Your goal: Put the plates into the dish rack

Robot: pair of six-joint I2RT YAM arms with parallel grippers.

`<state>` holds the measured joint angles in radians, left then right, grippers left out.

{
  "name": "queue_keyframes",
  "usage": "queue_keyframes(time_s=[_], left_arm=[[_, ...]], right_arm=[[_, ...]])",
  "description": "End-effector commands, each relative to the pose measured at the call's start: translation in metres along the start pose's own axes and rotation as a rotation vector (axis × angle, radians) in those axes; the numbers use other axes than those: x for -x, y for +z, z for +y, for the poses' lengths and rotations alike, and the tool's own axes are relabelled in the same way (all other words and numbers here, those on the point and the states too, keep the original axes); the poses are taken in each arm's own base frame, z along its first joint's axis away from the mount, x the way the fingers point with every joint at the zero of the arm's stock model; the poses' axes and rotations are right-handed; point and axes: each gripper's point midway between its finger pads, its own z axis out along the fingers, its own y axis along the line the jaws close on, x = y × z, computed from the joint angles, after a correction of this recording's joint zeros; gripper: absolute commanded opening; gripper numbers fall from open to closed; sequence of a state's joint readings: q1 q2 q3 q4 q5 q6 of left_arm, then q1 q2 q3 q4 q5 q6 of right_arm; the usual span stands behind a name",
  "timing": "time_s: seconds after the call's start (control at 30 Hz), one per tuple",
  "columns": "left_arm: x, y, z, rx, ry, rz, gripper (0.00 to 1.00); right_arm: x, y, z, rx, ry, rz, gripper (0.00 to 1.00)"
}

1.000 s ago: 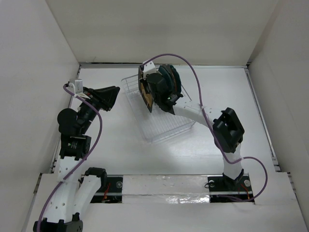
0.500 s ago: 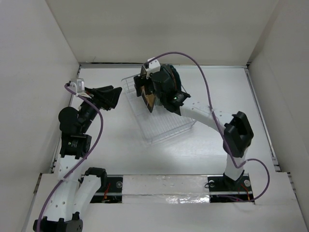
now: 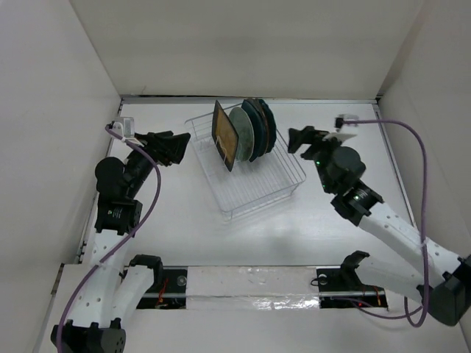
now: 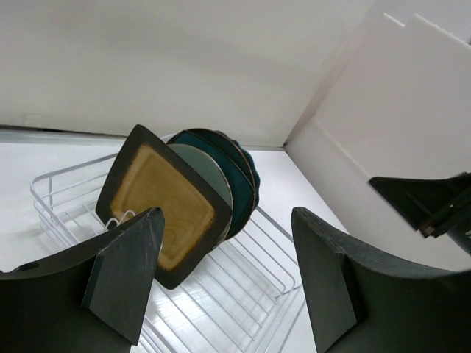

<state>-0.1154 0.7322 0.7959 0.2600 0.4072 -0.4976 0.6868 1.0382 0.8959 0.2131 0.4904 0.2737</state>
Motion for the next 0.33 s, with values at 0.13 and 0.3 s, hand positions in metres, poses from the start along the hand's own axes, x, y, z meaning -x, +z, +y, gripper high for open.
queue_keyframes(time_s=[0.13,0.3], left_arm=[[-0.006,0.009,0.003,-0.033,0.004,0.006,0.66],[-0.007,0.009,0.005,-0.029,0.010,0.004,0.66]], right_arm=[[0.008,-0.009,-0.063,-0.091,0.120,-0.054,0.90],[0.007,0.001,-0.054,-0.052,0.131,-0.035,0.90]])
